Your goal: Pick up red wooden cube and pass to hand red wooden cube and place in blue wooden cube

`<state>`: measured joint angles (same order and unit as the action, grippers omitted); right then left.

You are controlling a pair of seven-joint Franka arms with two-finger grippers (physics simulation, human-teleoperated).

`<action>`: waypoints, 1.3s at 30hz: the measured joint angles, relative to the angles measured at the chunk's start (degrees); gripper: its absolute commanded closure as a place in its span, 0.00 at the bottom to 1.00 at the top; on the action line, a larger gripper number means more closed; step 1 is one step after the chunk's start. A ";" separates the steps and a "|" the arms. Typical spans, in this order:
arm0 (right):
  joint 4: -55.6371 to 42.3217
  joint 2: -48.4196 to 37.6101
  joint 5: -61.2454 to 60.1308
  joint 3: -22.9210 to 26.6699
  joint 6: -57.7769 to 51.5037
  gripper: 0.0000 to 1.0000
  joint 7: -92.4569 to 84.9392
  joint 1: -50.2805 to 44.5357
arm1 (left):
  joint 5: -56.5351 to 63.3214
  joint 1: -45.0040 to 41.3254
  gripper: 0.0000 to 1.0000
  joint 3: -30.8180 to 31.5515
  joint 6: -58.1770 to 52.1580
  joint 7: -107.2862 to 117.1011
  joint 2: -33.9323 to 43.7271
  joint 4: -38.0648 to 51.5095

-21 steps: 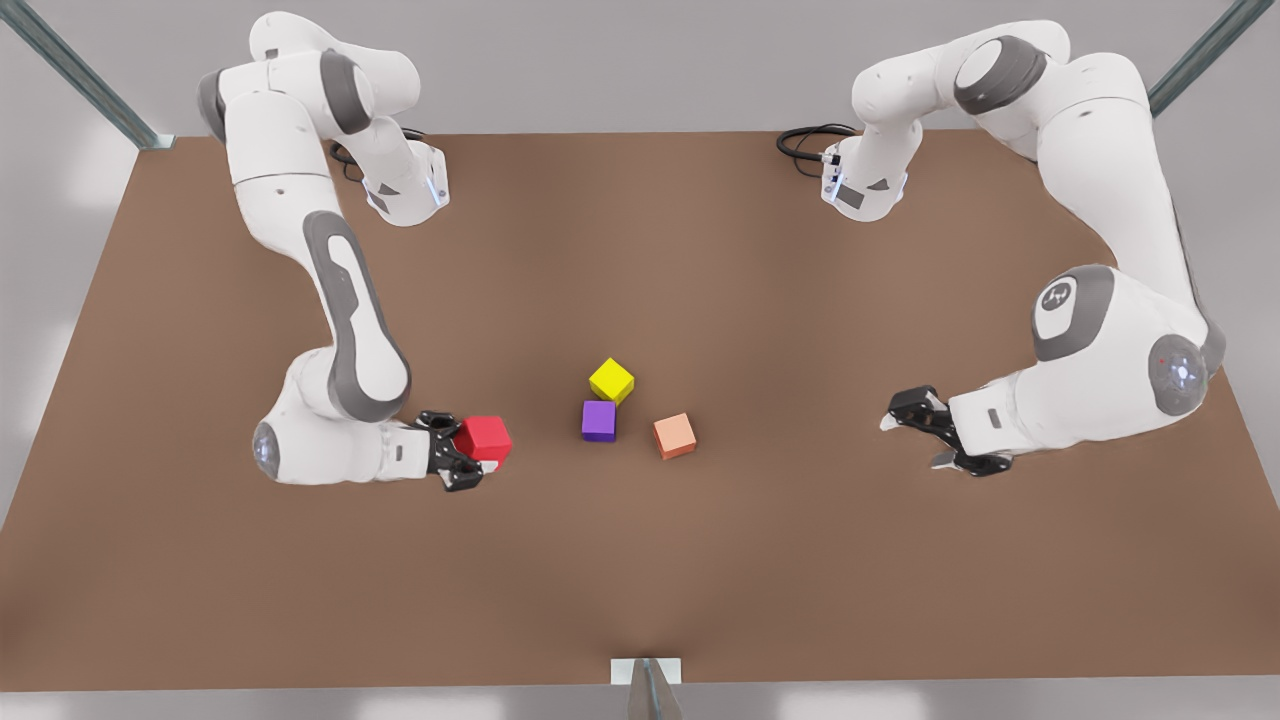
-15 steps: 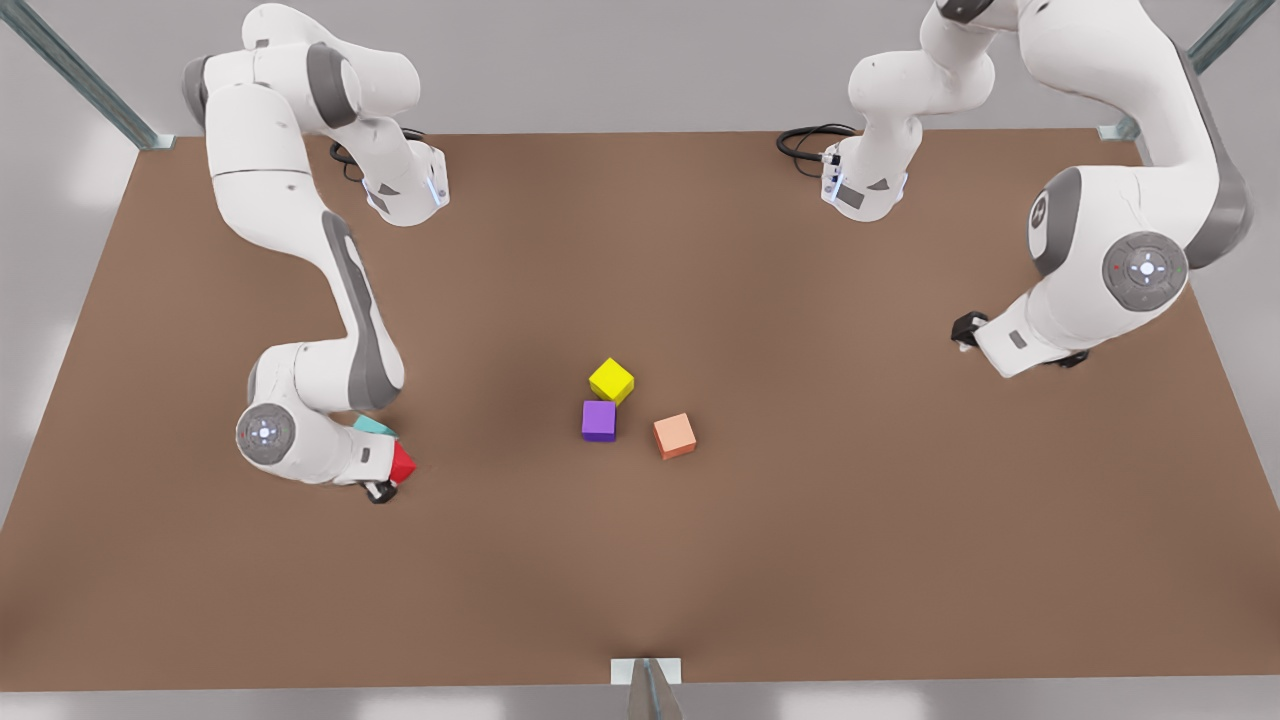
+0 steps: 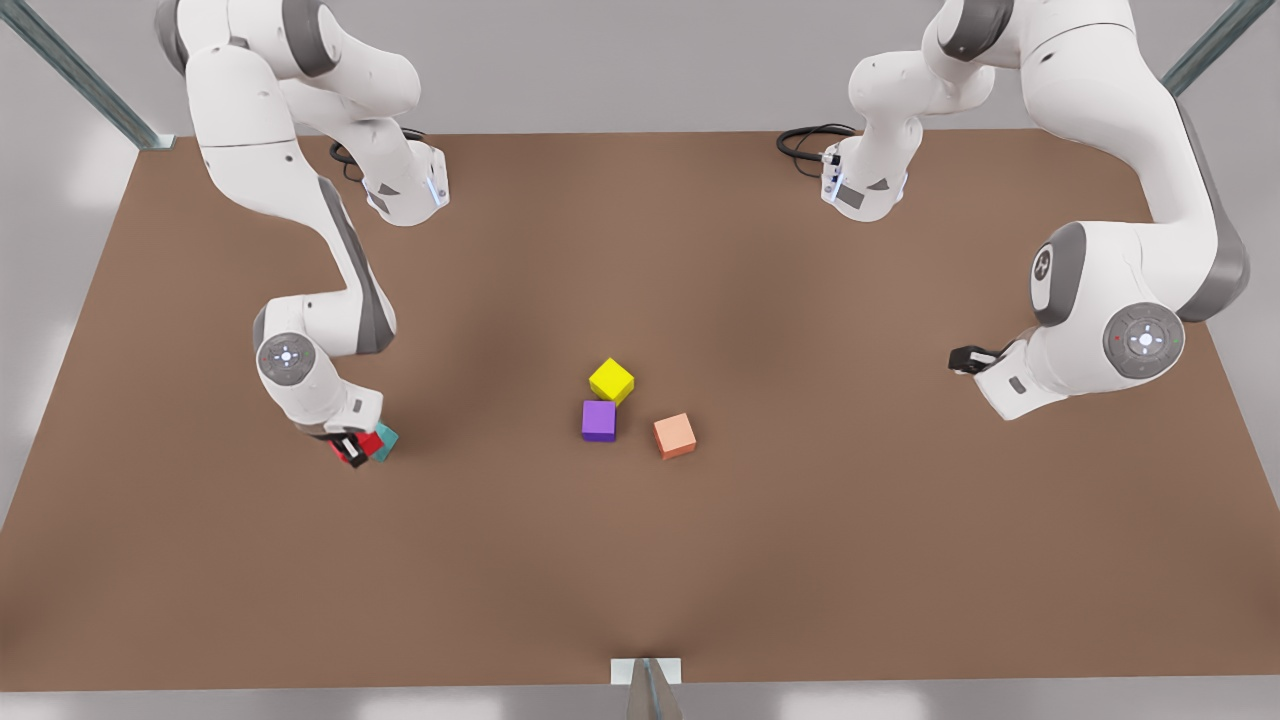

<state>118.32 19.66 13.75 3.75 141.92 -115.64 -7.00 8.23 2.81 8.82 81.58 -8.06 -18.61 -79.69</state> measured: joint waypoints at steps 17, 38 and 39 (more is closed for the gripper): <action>6.91 -0.70 0.51 -0.05 8.34 0.30 4.44 2.47 | -0.08 0.01 0.00 -0.02 -0.41 1.44 -0.02 -0.10; 1.38 -6.27 -2.73 -1.08 -0.28 0.00 6.54 1.74 | -0.07 -0.09 0.00 -0.01 -0.44 2.07 -0.03 -0.14; -1.08 -6.42 -3.49 -1.18 -2.54 0.00 6.72 1.35 | -0.07 -0.08 0.00 0.01 -0.44 2.08 -0.04 -0.13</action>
<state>117.24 13.24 10.26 2.57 139.38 -108.92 -5.64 8.16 2.73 8.83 81.15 -5.98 -18.65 -79.83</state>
